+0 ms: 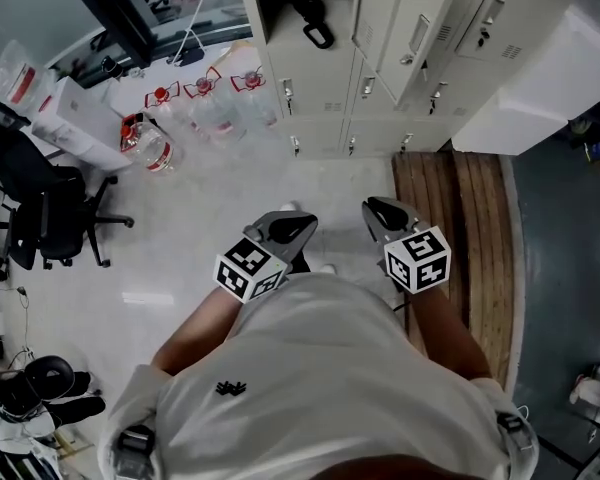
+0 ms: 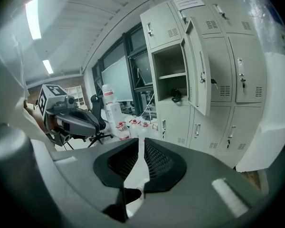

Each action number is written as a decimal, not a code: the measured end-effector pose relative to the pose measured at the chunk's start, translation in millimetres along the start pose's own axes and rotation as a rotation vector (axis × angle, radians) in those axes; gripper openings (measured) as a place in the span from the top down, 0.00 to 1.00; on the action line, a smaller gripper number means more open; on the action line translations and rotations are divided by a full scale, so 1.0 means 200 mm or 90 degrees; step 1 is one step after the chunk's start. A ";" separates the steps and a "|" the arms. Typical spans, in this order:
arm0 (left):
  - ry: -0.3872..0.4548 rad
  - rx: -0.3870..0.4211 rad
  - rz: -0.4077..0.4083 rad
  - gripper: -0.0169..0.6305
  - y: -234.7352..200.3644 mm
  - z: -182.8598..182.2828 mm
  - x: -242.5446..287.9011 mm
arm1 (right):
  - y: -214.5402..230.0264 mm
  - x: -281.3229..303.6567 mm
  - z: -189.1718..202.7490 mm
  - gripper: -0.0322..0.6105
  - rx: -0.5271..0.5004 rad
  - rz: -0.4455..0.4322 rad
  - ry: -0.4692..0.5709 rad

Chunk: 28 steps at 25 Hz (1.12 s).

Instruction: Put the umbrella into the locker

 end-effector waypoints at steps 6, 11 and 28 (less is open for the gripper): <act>-0.009 -0.007 -0.008 0.89 0.01 0.03 -0.03 | -0.03 0.00 0.03 0.95 0.001 -0.006 -0.003; -0.014 -0.016 -0.010 0.89 0.02 0.05 -0.04 | -0.03 0.01 0.07 0.95 0.013 -0.009 -0.009; -0.010 -0.014 -0.016 0.89 0.01 0.04 -0.05 | -0.06 -0.02 0.08 0.95 0.004 -0.013 -0.004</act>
Point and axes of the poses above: the fingertips, and each gripper's own axes: x forward along the fingers, y to its right, z out of its underside, the point moved 6 cm from there along -x, backward along the fingers, and after that the axes turned 4 degrees about x, right-handed, at the moved point
